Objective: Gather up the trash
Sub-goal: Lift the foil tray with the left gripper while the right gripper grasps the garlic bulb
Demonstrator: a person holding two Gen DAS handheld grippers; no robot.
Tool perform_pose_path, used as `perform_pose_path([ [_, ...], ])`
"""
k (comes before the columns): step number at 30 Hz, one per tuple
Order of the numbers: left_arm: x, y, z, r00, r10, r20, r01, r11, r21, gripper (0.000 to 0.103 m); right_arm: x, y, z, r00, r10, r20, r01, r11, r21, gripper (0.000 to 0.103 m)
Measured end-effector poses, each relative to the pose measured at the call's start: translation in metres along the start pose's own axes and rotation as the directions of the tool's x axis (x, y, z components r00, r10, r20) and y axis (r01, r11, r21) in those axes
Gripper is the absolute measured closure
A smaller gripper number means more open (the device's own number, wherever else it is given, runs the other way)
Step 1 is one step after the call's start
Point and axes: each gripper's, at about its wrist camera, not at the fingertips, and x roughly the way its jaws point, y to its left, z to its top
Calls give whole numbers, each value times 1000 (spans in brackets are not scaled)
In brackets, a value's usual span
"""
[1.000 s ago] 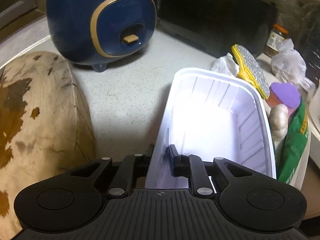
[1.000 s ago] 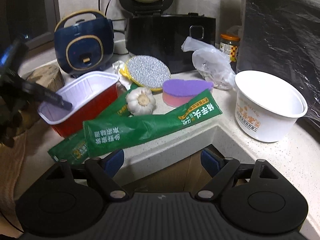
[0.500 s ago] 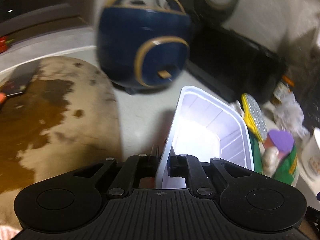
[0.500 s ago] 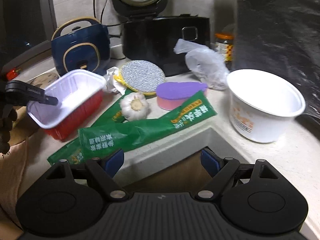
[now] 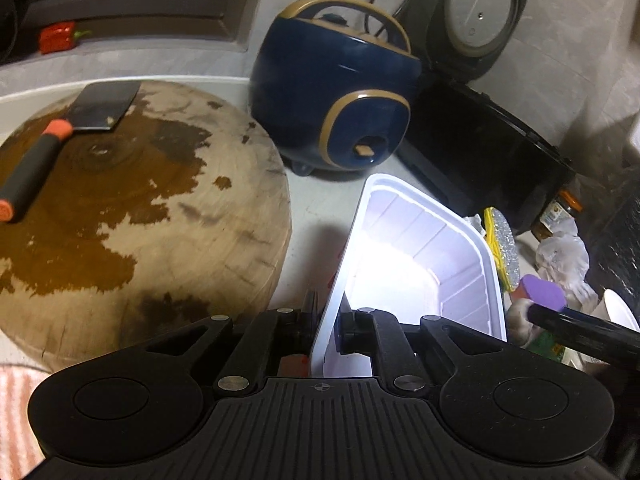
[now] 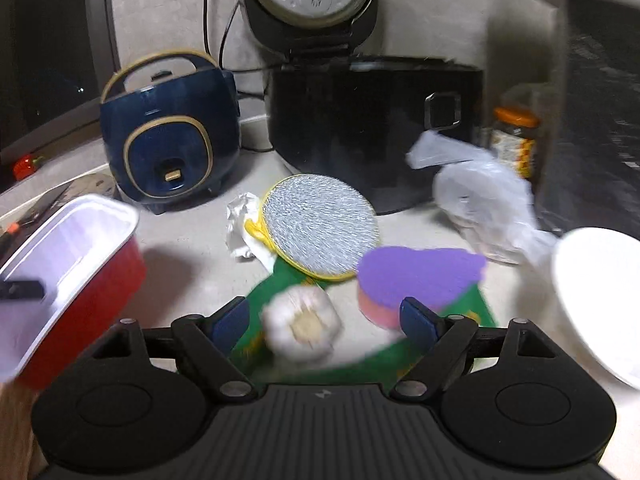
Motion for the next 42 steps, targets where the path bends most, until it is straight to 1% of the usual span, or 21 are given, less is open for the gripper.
perform_pose_path([
  [3, 1, -2, -2, 1000, -7, -14, 7, 1000, 7, 91, 28, 5, 3, 999, -30, -42, 30, 999, -16, 27],
  [5, 4, -4, -4, 1000, -8, -26, 8, 1000, 17, 91, 39, 8, 2, 998, -36, -56, 36, 999, -12, 34],
  [6, 5, -4, -4, 1000, -6, -30, 7, 1000, 20, 91, 43, 10, 1, 997, -36, -67, 35, 999, -8, 43],
  [7, 7, -4, -4, 999, -3, -35, 4, 1000, 21, 91, 46, 13, 1, 997, -25, -79, 24, 1000, -2, 47],
  [9, 10, -3, -3, 999, 0, -38, 1, 1000, 22, 91, 46, 18, 0, 996, -19, -87, 19, 1000, -1, 48],
  [12, 14, -3, 0, 999, 0, -44, 1, 1000, 26, 91, 41, 27, -4, 994, 41, -97, -43, 999, -27, 48],
  [16, 19, -4, 4, 999, -7, -47, 9, 1000, 30, 91, 34, 33, -9, 993, 70, -92, -77, 995, -67, 48],
  [20, 20, -3, 5, 999, -13, -45, 14, 1000, 24, 91, 26, 36, -13, 996, 42, -77, -49, 994, -99, 47],
  [23, 22, 1, 4, 999, -8, -51, 9, 1000, 18, 91, 11, 34, -18, 1000, 9, -22, -11, 993, -118, 46],
  [25, 24, 5, 4, 998, -4, -58, 4, 1000, 7, 91, 0, 34, -22, 999, -24, 23, 26, 990, -136, 36],
  [28, 19, 6, 4, 999, -5, -51, 5, 1000, 3, 91, -9, 31, -29, 997, -43, 57, 51, 989, -138, 32],
  [31, 15, 7, 3, 999, -3, -37, 3, 1000, 4, 91, -13, 29, -35, 1000, -6, 25, 9, 994, -109, 32],
  [33, 16, 8, 3, 999, -2, -40, 2, 1000, 4, 91, -11, 31, -37, 1000, 28, -2, -28, 995, -93, 32],
  [34, 16, 9, 3, 999, -2, -43, 3, 1000, 6, 91, -9, 35, -37, 999, 33, -7, -33, 995, -92, 32],
  [35, 16, 9, 2, 999, -5, -43, 5, 1000, 7, 91, -6, 38, -37, 1000, 25, -6, -25, 995, -96, 32],
  [37, 15, 10, 2, 999, -16, -41, 17, 1000, 10, 91, 4, 45, -34, 1000, -23, 7, 24, 995, -101, 32],
  [39, 14, 10, 2, 999, -29, -37, 30, 999, 14, 91, 16, 44, -32, 998, -55, -3, 55, 995, -82, 32],
  [40, 14, 11, 2, 999, -36, -34, 37, 999, 17, 91, 24, 42, -30, 998, -64, -23, 62, 996, -65, 32],
  [41, 14, 11, 2, 999, -44, -29, 45, 999, 22, 91, 31, 40, -29, 998, -55, -43, 53, 997, -49, 34],
  [42, 15, 11, 2, 998, -51, -25, 51, 998, 28, 91, 36, 39, -28, 997, -44, -60, 41, 998, -36, 38],
])
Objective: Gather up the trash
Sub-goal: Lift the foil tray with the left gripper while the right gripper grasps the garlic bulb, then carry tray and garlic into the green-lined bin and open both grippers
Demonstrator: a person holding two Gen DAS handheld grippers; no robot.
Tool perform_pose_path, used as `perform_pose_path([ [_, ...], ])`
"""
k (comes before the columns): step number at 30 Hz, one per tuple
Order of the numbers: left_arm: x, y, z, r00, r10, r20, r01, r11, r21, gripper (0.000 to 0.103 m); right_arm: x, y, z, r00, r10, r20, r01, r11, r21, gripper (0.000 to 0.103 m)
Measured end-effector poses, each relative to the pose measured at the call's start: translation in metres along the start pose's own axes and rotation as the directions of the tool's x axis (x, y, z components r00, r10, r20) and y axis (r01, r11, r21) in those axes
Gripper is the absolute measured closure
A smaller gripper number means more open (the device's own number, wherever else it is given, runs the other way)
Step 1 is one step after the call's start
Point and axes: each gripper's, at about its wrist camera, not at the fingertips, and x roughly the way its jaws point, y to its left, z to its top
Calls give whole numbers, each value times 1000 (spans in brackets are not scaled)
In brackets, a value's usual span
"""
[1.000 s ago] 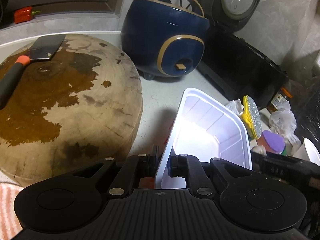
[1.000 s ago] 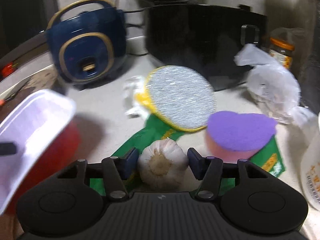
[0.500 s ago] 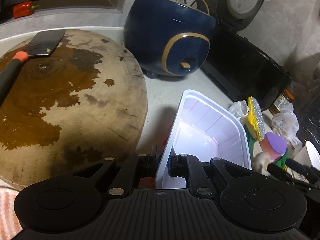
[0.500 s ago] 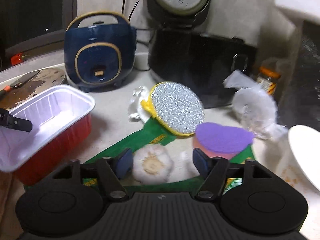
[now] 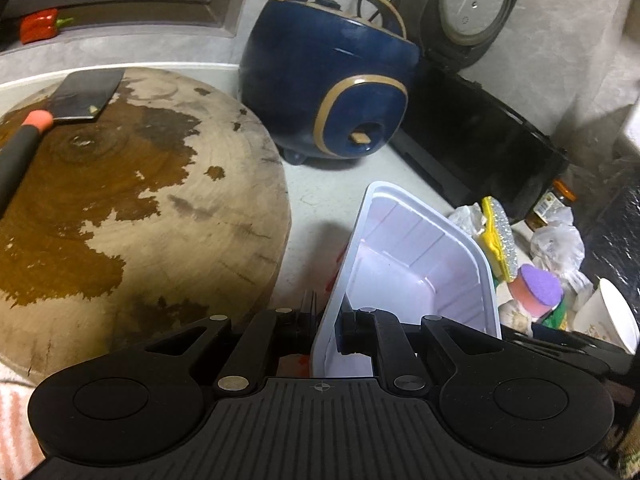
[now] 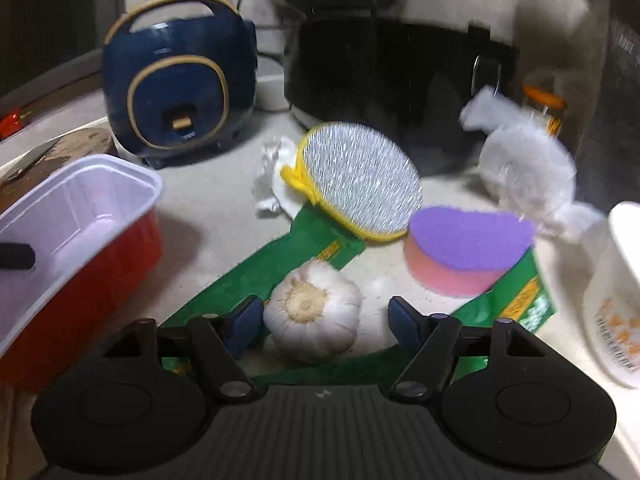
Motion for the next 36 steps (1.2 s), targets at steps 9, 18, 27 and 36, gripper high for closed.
perform_pose_path([
  [9, 6, 5, 5, 996, -76, 53, 77, 997, -12, 91, -34, -7, 16, 994, 111, 11, -111, 976, 189, 51],
  [18, -37, -56, -20, 949, -315, 30, 308, 941, 140, 91, -178, -55, -51, 987, -13, 159, -31, 962, 271, 51],
  [27, 26, -145, -186, 859, -254, -444, 386, 891, 237, 90, -232, -117, -236, 945, -320, -66, 318, 852, 417, 51],
  [36, 195, -145, -384, 799, -20, -601, 231, 933, 275, 89, -220, -121, -376, 907, -264, -328, 410, 730, 546, 51],
])
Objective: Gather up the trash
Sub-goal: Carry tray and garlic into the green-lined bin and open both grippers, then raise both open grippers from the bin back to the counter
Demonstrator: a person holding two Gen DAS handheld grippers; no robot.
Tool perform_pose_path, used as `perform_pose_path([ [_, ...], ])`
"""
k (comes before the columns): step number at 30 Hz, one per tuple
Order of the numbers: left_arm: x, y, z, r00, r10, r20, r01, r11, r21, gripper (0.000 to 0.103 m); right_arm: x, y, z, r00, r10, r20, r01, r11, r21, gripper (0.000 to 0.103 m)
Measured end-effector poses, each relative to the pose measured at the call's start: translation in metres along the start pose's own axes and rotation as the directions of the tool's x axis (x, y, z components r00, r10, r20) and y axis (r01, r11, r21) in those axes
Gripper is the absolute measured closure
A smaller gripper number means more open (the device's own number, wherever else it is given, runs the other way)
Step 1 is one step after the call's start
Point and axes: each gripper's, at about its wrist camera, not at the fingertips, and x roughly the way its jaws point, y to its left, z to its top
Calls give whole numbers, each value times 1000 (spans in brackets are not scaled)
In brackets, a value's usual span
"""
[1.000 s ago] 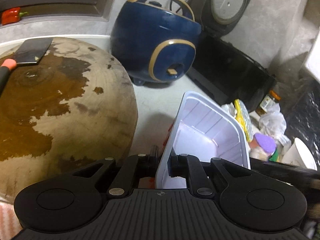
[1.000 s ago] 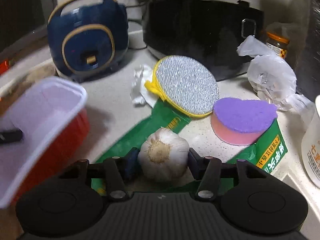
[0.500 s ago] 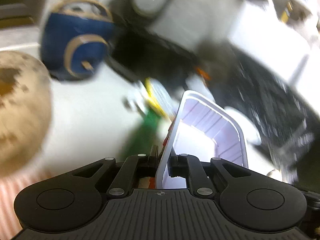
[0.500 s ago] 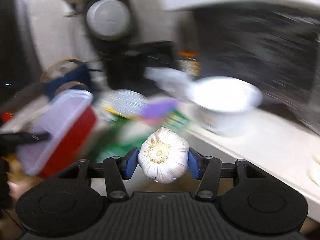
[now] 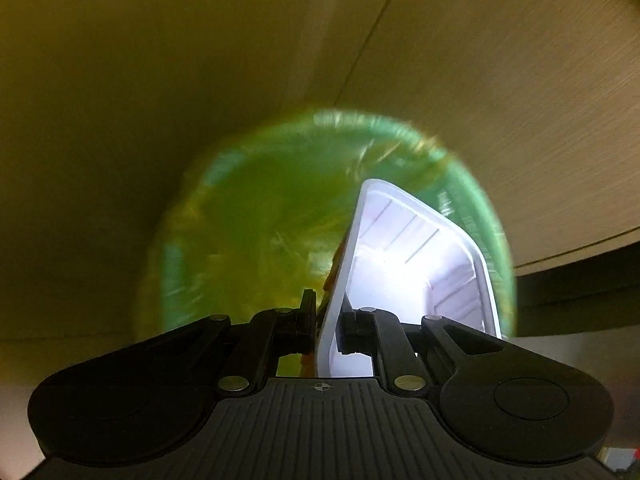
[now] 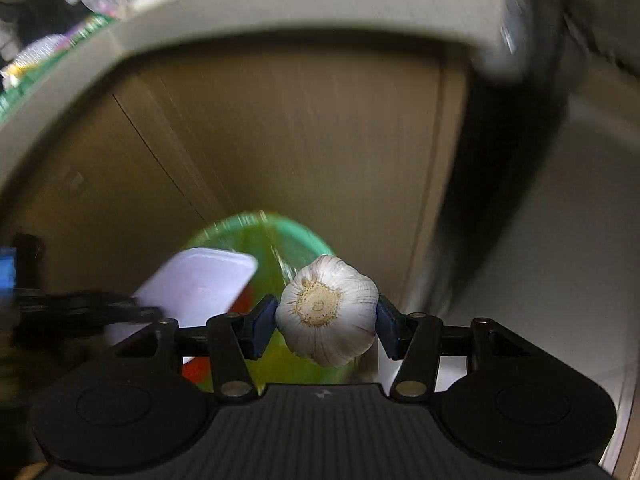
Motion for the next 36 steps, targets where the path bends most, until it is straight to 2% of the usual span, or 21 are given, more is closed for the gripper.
perform_pose_path([
  [1, 16, 3, -1, 1000, 3, 5, -3, 1000, -14, 85, 2, -2, -8, 1000, -4, -13, 4, 1000, 4, 51],
  [2, 30, 5, 1, 1000, 4, 16, -3, 1000, -31, 77, 4, -3, -13, 1000, -13, -20, 13, 1000, 1, 51],
  [3, 41, 7, -2, 1000, 2, 25, -1, 999, -41, 75, 4, -3, -19, 999, -23, -22, 23, 1000, -7, 51],
  [7, 75, 13, -5, 1000, 26, 11, -25, 999, -43, 75, 6, -4, -41, 997, -41, -60, 39, 999, -30, 51],
  [10, 73, 22, -5, 1000, 9, 5, -9, 999, -39, 75, 11, -3, -50, 993, -44, -105, 40, 998, -46, 51],
  [13, 43, 37, -3, 998, -58, 25, 60, 994, -97, 75, 20, 2, -51, 990, -36, -133, 26, 997, -74, 51],
  [19, -48, 54, -17, 985, -158, 70, 166, 978, -122, 75, 55, 27, -25, 992, 26, -123, -46, 987, -156, 51],
  [24, -120, 75, -28, 977, -157, 146, 181, 968, -172, 75, 104, 73, 3, 984, 144, -109, -165, 962, -216, 51],
  [28, -166, 84, -28, 967, -141, 212, 182, 965, -188, 75, 131, 98, 14, 982, 141, -126, -165, 964, -209, 50],
  [32, -199, 93, -21, 957, -132, 260, 185, 964, -191, 75, 131, 102, 24, 967, 195, -165, -221, 963, -155, 49],
  [36, -222, 92, -9, 948, -160, 275, 214, 960, -182, 75, 107, 102, 31, 971, 193, -140, -214, 965, -152, 49],
])
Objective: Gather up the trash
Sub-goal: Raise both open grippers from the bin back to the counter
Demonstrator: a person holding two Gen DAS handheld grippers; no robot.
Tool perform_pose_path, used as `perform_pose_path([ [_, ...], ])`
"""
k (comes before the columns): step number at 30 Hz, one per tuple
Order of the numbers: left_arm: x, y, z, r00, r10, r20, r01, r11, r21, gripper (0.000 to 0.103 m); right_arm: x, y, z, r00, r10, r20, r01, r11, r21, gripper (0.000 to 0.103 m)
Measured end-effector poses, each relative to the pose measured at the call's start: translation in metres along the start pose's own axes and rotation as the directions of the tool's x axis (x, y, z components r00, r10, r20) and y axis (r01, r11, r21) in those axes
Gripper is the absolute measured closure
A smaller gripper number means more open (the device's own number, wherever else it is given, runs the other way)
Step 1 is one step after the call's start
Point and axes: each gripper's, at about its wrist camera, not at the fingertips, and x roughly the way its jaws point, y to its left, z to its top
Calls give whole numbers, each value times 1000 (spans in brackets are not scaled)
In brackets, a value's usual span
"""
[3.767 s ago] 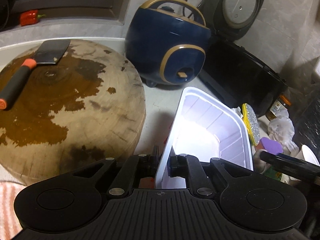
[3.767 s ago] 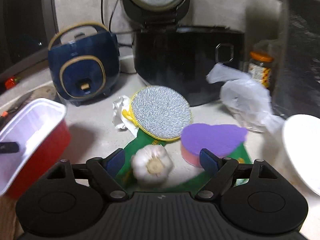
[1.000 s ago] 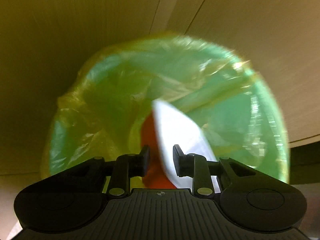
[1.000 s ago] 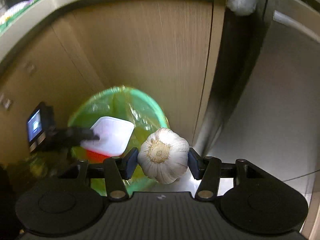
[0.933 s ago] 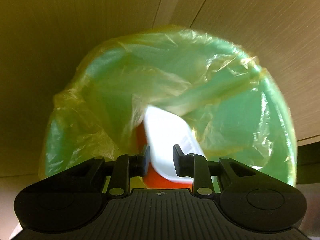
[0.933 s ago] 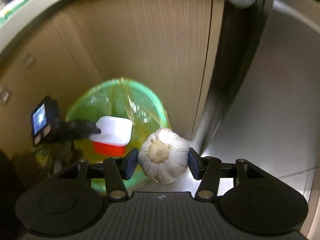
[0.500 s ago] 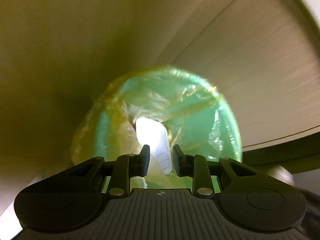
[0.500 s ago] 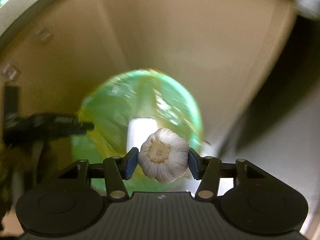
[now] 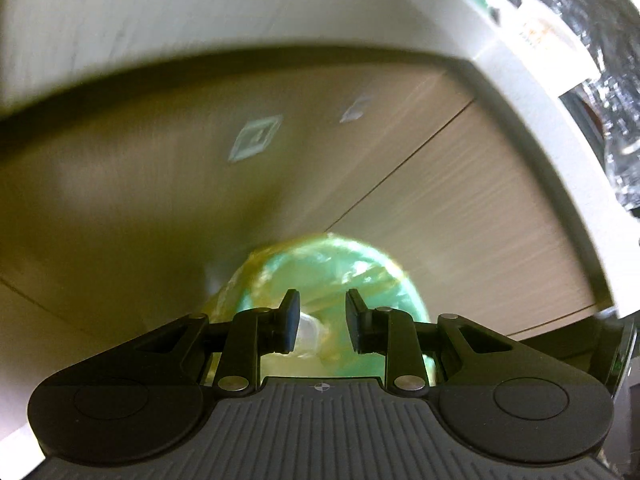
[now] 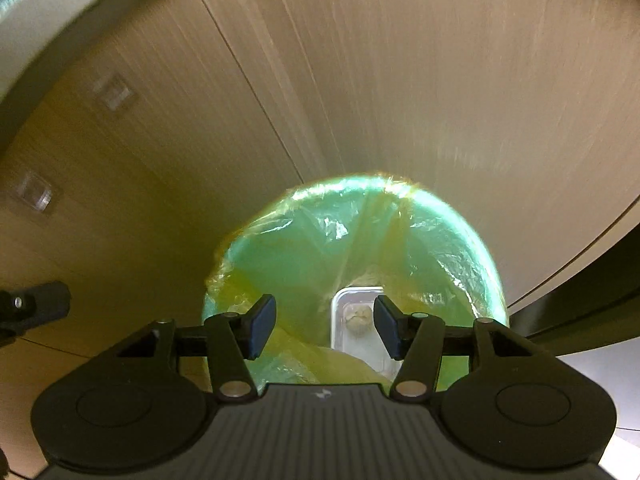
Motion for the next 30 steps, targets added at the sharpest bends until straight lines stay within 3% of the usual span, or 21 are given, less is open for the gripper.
perform_pose_path([
  [7, -26, -27, 35, 996, 56, -65, -53, 998, 41, 75, -49, 19, 4, 1000, -5, -14, 6, 1000, 26, 49],
  [10, -36, -38, 47, 998, 14, -56, -11, 998, 65, 75, -72, 31, 12, 1000, 28, -4, -28, 999, 28, 49],
  [16, -84, -66, 93, 999, -26, 32, 22, 993, 117, 75, -131, 53, 47, 984, 141, 108, -149, 986, 73, 47],
  [21, -96, -79, 129, 990, -37, 139, 12, 984, 180, 75, -162, 70, 88, 961, 197, 192, -218, 971, 97, 46],
  [27, -99, -84, 168, 945, -51, 322, -38, 964, 263, 75, -191, 105, 124, 945, 116, 307, -116, 993, -17, 46],
  [30, -90, -83, 182, 946, -99, 308, 6, 958, 287, 75, -198, 116, 134, 938, 33, 344, -22, 999, -34, 46],
])
